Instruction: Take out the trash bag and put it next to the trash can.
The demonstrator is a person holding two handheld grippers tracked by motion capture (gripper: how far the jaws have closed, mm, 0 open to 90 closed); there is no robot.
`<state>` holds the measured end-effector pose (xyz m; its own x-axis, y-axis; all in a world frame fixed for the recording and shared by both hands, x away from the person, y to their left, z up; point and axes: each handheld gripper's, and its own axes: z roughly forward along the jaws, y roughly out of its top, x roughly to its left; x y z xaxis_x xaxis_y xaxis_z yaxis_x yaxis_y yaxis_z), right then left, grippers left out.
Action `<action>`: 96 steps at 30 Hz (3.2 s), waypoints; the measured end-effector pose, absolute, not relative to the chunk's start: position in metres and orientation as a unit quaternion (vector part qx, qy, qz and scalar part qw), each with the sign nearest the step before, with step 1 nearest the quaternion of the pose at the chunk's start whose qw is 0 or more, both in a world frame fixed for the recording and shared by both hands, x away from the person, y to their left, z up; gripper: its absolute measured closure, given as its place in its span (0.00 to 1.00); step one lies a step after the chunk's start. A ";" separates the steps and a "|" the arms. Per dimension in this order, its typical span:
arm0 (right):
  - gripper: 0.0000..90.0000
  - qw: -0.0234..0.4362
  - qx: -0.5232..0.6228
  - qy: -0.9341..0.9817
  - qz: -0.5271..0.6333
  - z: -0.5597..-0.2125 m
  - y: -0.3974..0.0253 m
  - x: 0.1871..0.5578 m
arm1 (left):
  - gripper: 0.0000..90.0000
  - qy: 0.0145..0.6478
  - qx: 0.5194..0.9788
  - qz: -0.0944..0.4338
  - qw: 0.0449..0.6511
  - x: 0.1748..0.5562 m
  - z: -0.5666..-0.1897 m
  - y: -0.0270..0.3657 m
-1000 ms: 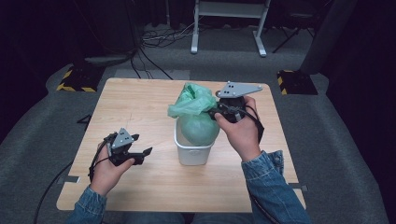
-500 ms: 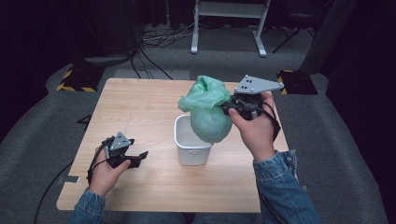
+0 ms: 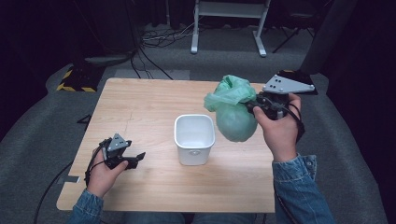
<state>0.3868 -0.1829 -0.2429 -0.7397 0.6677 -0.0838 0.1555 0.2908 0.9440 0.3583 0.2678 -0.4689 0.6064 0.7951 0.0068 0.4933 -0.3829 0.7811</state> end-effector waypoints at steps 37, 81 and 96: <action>0.97 0.152 0.360 0.823 0.412 -0.368 -0.200 0.437 | 0.27 0.444 0.788 0.200 0.378 0.333 -0.477 0.297; 0.27 0.206 0.460 0.768 0.395 -0.381 -0.281 0.359 | 0.27 0.426 0.803 0.185 0.374 0.343 -0.480 0.282; 0.33 0.166 0.504 0.776 0.340 -0.452 -0.300 0.350 | 0.27 0.434 0.799 0.183 0.373 0.340 -0.483 0.285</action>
<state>0.3498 -0.2999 -0.4524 -0.4368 0.8956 0.0843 0.6690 0.2607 0.6960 0.3397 0.2846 -0.4829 0.5553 0.8311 -0.0308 0.5576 -0.3446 0.7552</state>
